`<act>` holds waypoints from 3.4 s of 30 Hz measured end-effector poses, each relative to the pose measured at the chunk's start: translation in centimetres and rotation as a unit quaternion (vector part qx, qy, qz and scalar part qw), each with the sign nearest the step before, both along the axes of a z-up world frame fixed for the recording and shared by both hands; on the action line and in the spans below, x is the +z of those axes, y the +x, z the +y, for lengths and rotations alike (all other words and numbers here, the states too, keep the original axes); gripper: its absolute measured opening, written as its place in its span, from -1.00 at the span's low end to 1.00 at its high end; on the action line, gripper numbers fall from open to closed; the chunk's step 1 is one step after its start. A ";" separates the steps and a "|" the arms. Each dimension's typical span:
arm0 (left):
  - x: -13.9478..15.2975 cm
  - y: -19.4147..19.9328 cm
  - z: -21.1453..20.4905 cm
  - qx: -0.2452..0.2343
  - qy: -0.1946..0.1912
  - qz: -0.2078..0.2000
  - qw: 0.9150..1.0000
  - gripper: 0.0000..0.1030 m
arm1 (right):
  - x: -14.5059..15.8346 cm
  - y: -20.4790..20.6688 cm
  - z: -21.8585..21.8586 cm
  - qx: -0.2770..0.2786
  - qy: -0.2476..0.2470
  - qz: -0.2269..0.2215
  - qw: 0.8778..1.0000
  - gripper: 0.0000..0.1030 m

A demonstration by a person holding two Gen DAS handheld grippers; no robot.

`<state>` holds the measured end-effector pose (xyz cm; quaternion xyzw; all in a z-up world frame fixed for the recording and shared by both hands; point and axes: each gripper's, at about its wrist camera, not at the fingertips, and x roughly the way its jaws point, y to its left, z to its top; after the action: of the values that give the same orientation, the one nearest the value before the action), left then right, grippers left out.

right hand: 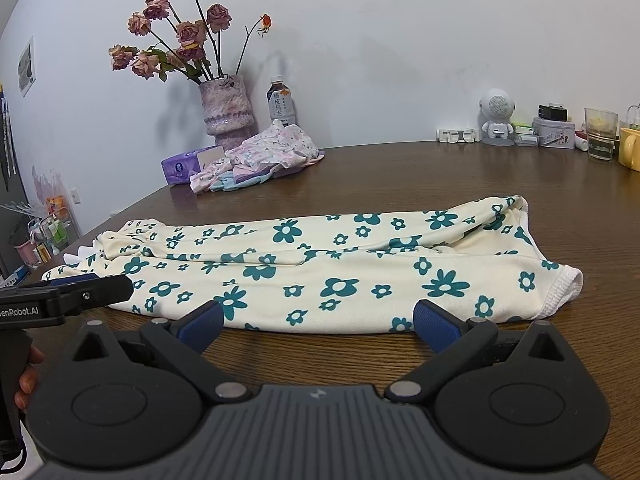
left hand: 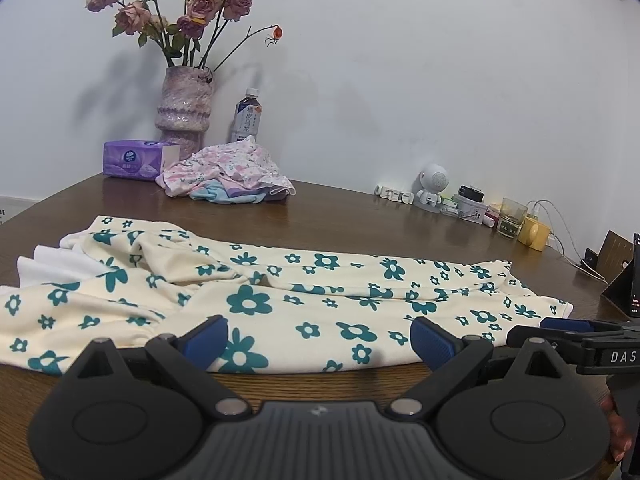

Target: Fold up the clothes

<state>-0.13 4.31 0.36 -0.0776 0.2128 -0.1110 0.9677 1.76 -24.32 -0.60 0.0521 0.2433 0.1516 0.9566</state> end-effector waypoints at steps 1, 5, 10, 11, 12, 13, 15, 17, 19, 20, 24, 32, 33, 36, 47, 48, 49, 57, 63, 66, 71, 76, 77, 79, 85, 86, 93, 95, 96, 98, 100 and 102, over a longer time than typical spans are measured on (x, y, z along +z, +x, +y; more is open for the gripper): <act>0.0 0.0 0.0 0.000 0.000 0.001 1.000 0.90 | 0.0 0.0 0.0 0.000 0.000 0.000 1.000 0.99; 0.0 0.0 0.0 0.002 0.000 0.001 1.000 0.90 | 0.0 0.0 -0.1 0.002 0.002 0.001 1.000 0.99; 0.0 -0.1 -0.1 0.004 0.003 -0.001 1.000 0.90 | 0.0 0.0 0.0 0.003 0.002 -0.002 1.000 0.99; 0.0 -0.1 -0.1 0.004 0.003 -0.001 1.000 0.90 | 0.0 -0.1 0.0 0.002 0.002 -0.003 1.000 0.99; 0.0 -0.1 -0.1 0.004 0.003 -0.001 1.000 0.90 | 0.0 -0.1 0.0 0.001 0.001 -0.004 1.000 0.99; 0.0 -0.1 -0.1 0.004 0.004 -0.001 1.000 0.90 | 0.0 -0.1 0.0 0.000 0.000 -0.004 1.000 0.99; 0.0 -0.1 -0.1 0.004 0.003 -0.001 1.000 0.90 | 0.0 -0.1 0.0 0.000 -0.001 -0.003 1.000 0.99; 0.0 -0.1 0.0 0.004 0.003 -0.001 1.000 0.90 | 0.0 0.0 0.0 0.001 -0.001 -0.002 1.000 0.99; 0.0 -0.1 0.0 0.004 0.002 -0.001 1.000 0.90 | 0.0 0.0 0.0 0.001 -0.001 -0.002 1.000 0.99; 0.0 -0.1 0.0 0.004 0.002 -0.002 1.000 0.90 | 0.0 0.0 0.0 0.000 -0.001 -0.002 1.000 0.99; 0.0 -0.2 0.0 0.004 0.002 -0.002 1.000 0.90 | 0.0 -0.1 0.0 0.000 -0.002 -0.003 1.000 0.99; 0.0 0.1 0.1 0.001 -0.001 0.005 1.000 0.90 | 0.0 0.1 0.0 0.002 -0.001 0.001 1.000 0.99; 0.0 0.1 0.1 0.001 -0.003 0.005 1.000 0.90 | 0.0 0.1 0.0 0.002 -0.001 0.002 1.000 0.99; 0.0 0.1 0.2 0.001 -0.005 0.005 1.000 0.90 | -0.1 0.2 0.0 0.000 0.000 0.003 1.000 0.99; 0.0 -0.2 -0.1 0.003 0.001 -0.005 1.000 0.90 | 0.0 0.0 0.1 -0.002 -0.006 -0.002 1.000 0.99; 0.0 -0.2 -0.1 0.004 0.002 -0.005 1.000 0.90 | 0.0 0.0 0.1 -0.002 -0.007 -0.002 1.000 0.99; 0.0 -0.2 -0.1 0.003 0.002 -0.004 1.000 0.90 | 0.0 0.0 0.1 -0.002 -0.006 -0.002 1.000 0.99; 0.0 -0.3 -0.1 0.004 0.002 -0.006 1.000 0.90 | 0.0 -0.1 0.2 -0.002 -0.008 -0.005 1.000 0.99; 0.0 -0.2 -0.2 0.004 0.003 -0.005 1.000 0.90 | -0.1 0.0 0.2 -0.002 -0.007 -0.005 1.000 0.99; 0.0 -0.2 -0.1 0.005 0.002 -0.005 1.000 0.90 | -0.1 0.0 0.3 -0.001 -0.008 -0.004 1.000 0.99; 0.0 -0.2 -0.1 0.005 0.001 -0.004 1.000 0.90 | -0.1 0.0 0.2 -0.001 -0.007 -0.004 1.000 0.99; 0.0 -0.2 -0.1 0.004 0.001 -0.005 1.000 0.90 | -0.1 0.0 0.2 -0.001 -0.006 -0.004 1.000 0.99; 0.0 -0.2 -0.1 0.004 0.001 -0.005 1.000 0.90 | -0.1 0.0 0.2 -0.002 -0.006 -0.004 1.000 0.99; 0.0 -0.2 -0.1 0.004 0.001 -0.004 1.000 0.90 | -0.1 -0.1 0.1 -0.002 -0.006 -0.004 1.000 0.99; 0.0 -0.2 -0.1 0.004 0.001 -0.004 1.000 0.90 | -0.1 0.0 0.1 -0.001 -0.005 -0.004 1.000 0.99; 0.0 -0.2 -0.1 0.004 0.001 -0.004 1.000 0.90 | -0.1 0.0 0.1 0.000 -0.004 -0.003 1.000 0.99; 0.0 -0.2 -0.1 0.004 0.001 -0.004 1.000 0.90 | -0.1 0.0 0.1 -0.001 -0.004 -0.004 1.000 0.99; 0.0 -0.2 -0.1 0.004 0.001 -0.004 1.000 0.90 | -0.1 0.0 0.1 -0.001 -0.003 -0.004 1.000 0.99; 0.0 -0.2 -0.1 0.004 0.001 -0.004 1.000 0.90 | -0.1 0.0 0.1 -0.001 -0.003 -0.004 1.000 0.99; 0.0 -0.2 -0.1 0.004 0.000 -0.004 1.000 0.90 | -0.1 0.0 0.1 -0.001 -0.003 -0.003 1.000 0.99; 0.0 -0.2 -0.1 0.003 0.000 -0.005 1.000 0.90 | -0.1 0.0 0.1 -0.001 -0.003 -0.003 1.000 0.99; 0.0 -0.2 -0.1 0.003 0.000 -0.005 1.000 0.90 | -0.1 0.0 0.1 -0.001 -0.003 -0.003 1.000 0.99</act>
<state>-0.32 4.21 0.39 -0.0777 0.2081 -0.1080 0.9690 1.76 -24.23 -0.67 0.0489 0.2406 0.1500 0.9577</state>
